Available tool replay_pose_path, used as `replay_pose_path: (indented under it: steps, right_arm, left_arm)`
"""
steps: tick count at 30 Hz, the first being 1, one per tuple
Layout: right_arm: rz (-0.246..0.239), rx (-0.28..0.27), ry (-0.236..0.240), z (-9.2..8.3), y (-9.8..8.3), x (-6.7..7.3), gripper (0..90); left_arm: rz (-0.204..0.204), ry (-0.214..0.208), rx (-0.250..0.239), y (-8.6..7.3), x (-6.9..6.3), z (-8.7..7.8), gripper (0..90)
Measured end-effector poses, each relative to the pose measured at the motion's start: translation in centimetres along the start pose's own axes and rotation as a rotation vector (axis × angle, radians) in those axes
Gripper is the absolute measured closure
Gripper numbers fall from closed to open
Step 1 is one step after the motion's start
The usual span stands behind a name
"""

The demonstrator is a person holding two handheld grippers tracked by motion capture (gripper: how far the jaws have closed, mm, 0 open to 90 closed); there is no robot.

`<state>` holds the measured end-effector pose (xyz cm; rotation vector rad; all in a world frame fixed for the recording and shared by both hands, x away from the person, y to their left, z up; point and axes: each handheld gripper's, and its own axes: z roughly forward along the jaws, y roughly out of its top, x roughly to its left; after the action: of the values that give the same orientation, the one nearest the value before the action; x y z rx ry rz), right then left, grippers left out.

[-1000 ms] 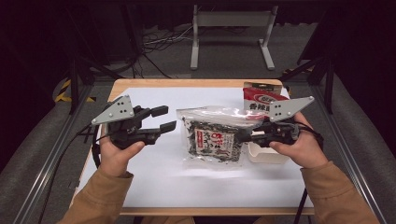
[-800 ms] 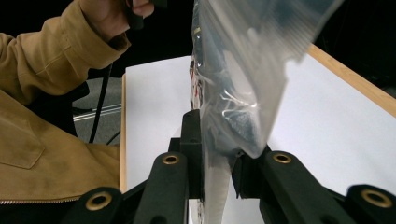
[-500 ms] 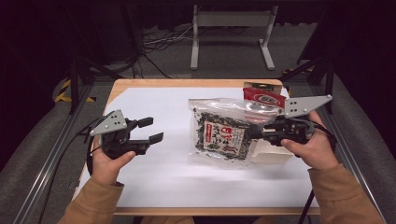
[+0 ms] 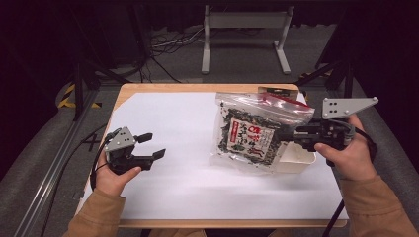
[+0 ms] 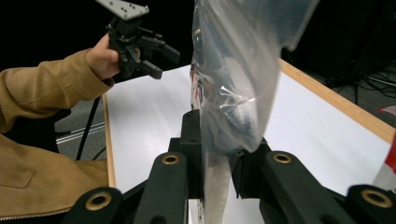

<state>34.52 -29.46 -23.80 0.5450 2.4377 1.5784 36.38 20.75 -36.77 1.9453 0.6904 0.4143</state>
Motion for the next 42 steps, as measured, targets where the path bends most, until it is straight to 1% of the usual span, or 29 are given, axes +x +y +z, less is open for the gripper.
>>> replay_pose_path:
  steps: [1,4,7,8,11,13,14,15,16,19,20,22,23,26,28,29,31,32,33,35,37,39,41,42]
  right_arm:
    - [0.000,-0.003,-0.003,-0.1,0.0,0.0,76.8]
    - [0.000,-0.007,-0.022,-0.7,0.3,-0.1,76.8]
    - [-0.003,-0.011,-0.045,-1.3,0.5,-0.2,76.8]
    - [-0.004,-0.014,-0.051,-1.5,0.6,-0.3,76.8]
    - [-0.002,-0.022,-0.070,-2.1,0.8,-0.3,76.8]
    - [-0.003,-0.024,-0.086,-2.4,0.9,-0.3,76.8]
    - [-0.003,-0.028,-0.097,-2.7,0.9,-0.3,76.8]
    - [-0.003,-0.031,-0.105,-2.9,1.0,-0.3,76.8]
    - [-0.003,-0.031,-0.105,-2.9,1.0,-0.3,76.8]
    - [0.001,-0.032,-0.134,-3.5,1.0,-0.3,76.8]
    - [0.002,-0.033,-0.144,-3.7,1.0,-0.4,76.8]
    - [0.005,-0.029,-0.163,-4.0,1.0,-0.5,76.8]
    - [0.006,-0.027,-0.172,-4.1,1.0,-0.6,76.8]
    - [0.012,-0.023,-0.200,-4.5,0.8,-0.9,76.8]
    - [0.019,-0.026,-0.212,-4.7,0.7,-1.1,76.8]
    - [0.023,-0.028,-0.218,-4.8,0.6,-1.3,76.8]
    - [0.030,-0.031,-0.231,-5.1,0.4,-1.5,76.8]
    - [0.030,-0.031,-0.231,-5.1,0.4,-1.5,76.8]
    - [0.036,-0.043,-0.240,-5.4,0.4,-1.5,76.8]
    - [0.040,-0.053,-0.243,-5.7,0.4,-1.5,76.8]
    - [0.040,-0.058,-0.246,-5.9,0.4,-1.5,76.8]
    - [0.037,-0.059,-0.261,-6.2,0.5,-1.4,76.8]
    - [0.033,-0.062,-0.281,-6.5,0.4,-1.3,76.8]
    - [0.033,-0.062,-0.281,-6.5,0.4,-1.3,76.8]
  left_arm:
    - [-0.010,-0.008,0.004,-0.4,0.2,0.0,28.3]
    - [-0.018,0.002,0.016,-1.0,0.7,0.0,28.5]
    - [-0.020,0.007,0.013,-1.4,1.1,-0.2,28.5]
    - [-0.028,0.009,0.013,-1.5,1.2,-0.3,28.5]
    - [-0.027,0.020,0.011,-1.8,1.5,-0.5,28.5]
    - [-0.042,0.022,0.014,-2.1,1.7,-0.5,28.2]
    - [-0.041,0.025,0.015,-2.2,1.9,-0.5,28.0]
    - [-0.048,0.026,0.014,-2.4,2.0,-0.6,28.1]
    - [-0.048,0.026,0.014,-2.4,2.0,-0.6,28.3]
    - [-0.059,0.042,0.014,-2.8,2.4,-0.8,28.3]
    - [-0.059,0.042,0.013,-3.0,2.5,-0.9,28.3]
    - [-0.075,0.043,0.020,-3.3,2.6,-0.9,28.4]
    - [-0.072,0.045,0.019,-3.4,2.7,-0.8,28.4]
    - [-0.069,0.048,0.025,-3.6,2.9,-0.7,28.2]
    - [-0.077,0.051,0.023,-3.6,3.0,-0.8,27.8]
    - [-0.070,0.056,0.022,-3.7,3.1,-0.8,27.6]
    - [-0.084,0.060,0.020,-3.8,3.4,-0.9,27.4]
    - [-0.084,0.060,0.020,-3.8,3.4,-0.9,27.3]
    - [-0.086,0.061,0.021,-3.9,3.7,-0.9,27.3]
    - [-0.092,0.058,0.022,-4.1,3.8,-0.9,27.3]
    - [-0.088,0.059,0.025,-4.1,3.8,-0.8,27.3]
    - [-0.097,0.059,0.028,-4.1,3.8,-0.7,27.3]
    - [-0.092,0.058,0.026,-4.1,3.8,-0.6,27.1]
    - [-0.092,0.058,0.026,-4.1,3.8,-0.6,27.1]
